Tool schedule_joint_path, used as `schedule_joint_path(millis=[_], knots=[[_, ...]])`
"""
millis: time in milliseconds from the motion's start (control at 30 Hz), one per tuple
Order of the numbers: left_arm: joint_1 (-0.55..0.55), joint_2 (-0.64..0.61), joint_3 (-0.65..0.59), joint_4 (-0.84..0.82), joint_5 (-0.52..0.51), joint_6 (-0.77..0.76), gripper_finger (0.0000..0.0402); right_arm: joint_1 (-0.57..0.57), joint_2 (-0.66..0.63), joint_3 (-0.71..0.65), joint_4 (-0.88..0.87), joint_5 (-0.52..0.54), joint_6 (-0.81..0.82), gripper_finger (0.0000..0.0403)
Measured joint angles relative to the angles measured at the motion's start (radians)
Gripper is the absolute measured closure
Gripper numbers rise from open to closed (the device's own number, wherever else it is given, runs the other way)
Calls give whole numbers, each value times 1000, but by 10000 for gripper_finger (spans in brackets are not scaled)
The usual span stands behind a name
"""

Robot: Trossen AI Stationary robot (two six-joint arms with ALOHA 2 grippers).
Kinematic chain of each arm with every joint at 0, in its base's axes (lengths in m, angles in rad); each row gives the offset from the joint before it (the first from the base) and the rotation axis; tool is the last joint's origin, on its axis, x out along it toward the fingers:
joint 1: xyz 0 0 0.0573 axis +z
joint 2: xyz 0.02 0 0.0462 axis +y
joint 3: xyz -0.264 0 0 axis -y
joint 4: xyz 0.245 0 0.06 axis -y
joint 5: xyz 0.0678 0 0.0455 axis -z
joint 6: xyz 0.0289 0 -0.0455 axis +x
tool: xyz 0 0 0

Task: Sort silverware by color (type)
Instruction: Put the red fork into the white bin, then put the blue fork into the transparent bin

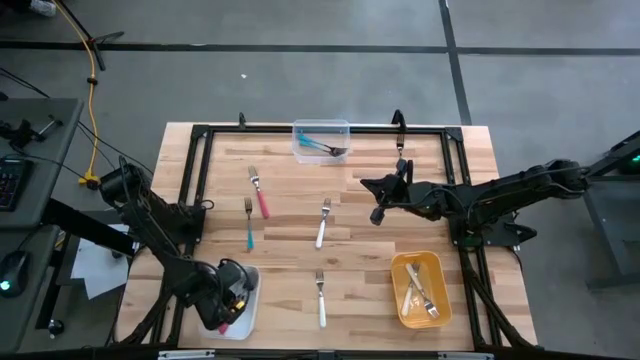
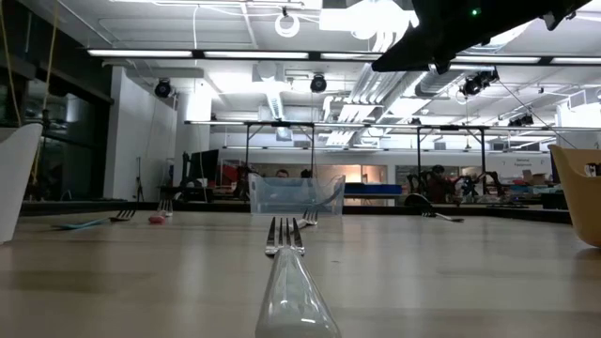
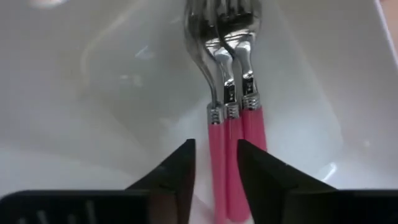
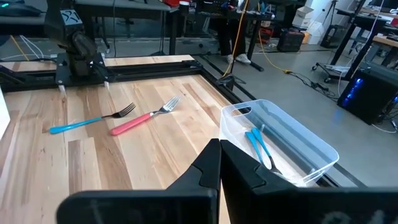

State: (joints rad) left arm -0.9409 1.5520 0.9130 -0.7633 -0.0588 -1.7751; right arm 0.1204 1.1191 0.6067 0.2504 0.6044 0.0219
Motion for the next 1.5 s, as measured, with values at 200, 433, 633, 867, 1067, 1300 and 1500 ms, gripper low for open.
schedule_joint_path(millis=[200, 433, 633, 867, 1067, 1300, 1500], knots=[[39, -2, 34, -46, 1, 218, 268, 0, 0, 0, 0, -3, 0, 403], [81, -83, 95, -86, -86, 443, 312, 0, 0, 0, -30, -3, 7, 403], [157, -175, 95, -115, -224, 617, 374, -3, 0, 0, -74, -9, 24, 402], [302, -264, -8, 36, -319, 883, 400, -3, 0, 0, -117, -12, 72, 402], [451, -328, -245, 491, -190, 1117, 401, -3, 44, 0, -145, -18, 141, 402], [622, -328, -394, 965, -149, 1422, 401, -33, 184, -1, -186, -21, 356, 372], [753, -325, -498, 1356, -76, 1568, 401, -152, 217, -1, -350, -18, 538, 298]])
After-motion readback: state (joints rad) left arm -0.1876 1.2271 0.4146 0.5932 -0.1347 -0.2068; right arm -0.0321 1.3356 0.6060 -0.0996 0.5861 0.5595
